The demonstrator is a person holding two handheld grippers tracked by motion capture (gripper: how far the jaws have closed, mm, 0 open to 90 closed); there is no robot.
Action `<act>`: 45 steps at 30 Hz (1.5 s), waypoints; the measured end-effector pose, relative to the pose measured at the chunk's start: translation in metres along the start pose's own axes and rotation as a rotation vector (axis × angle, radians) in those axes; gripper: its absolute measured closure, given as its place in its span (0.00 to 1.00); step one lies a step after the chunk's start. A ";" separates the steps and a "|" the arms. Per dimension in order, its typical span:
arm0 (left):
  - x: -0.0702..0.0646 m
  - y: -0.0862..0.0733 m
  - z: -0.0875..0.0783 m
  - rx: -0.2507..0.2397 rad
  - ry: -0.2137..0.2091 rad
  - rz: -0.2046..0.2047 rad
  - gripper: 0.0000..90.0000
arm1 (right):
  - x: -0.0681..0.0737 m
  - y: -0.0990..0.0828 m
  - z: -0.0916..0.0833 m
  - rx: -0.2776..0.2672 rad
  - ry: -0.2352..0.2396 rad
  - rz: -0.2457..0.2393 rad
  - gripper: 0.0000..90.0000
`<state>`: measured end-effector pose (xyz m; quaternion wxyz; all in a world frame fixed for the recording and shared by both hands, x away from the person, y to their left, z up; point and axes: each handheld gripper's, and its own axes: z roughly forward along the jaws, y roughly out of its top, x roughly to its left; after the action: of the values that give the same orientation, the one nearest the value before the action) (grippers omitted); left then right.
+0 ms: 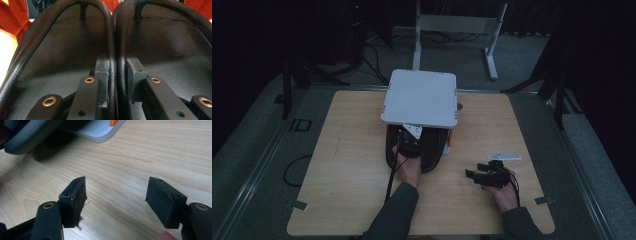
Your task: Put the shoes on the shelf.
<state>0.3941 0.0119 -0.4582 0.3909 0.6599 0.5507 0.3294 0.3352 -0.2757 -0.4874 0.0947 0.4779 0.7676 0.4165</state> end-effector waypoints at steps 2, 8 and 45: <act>0.000 0.001 0.001 -0.008 0.005 -0.004 0.82 | 0.000 0.000 0.000 0.001 -0.001 0.001 0.36; -0.002 0.008 0.005 -0.048 0.010 -0.019 0.82 | 0.000 0.000 0.001 0.002 0.001 -0.003 0.36; -0.007 0.025 0.006 -0.153 -0.027 0.002 0.53 | 0.000 -0.001 0.000 0.005 0.001 -0.002 0.35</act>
<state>0.4101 0.0017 -0.4392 0.4473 0.6330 0.5180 0.3618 0.3348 -0.2757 -0.4881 0.0933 0.4771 0.7691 0.4149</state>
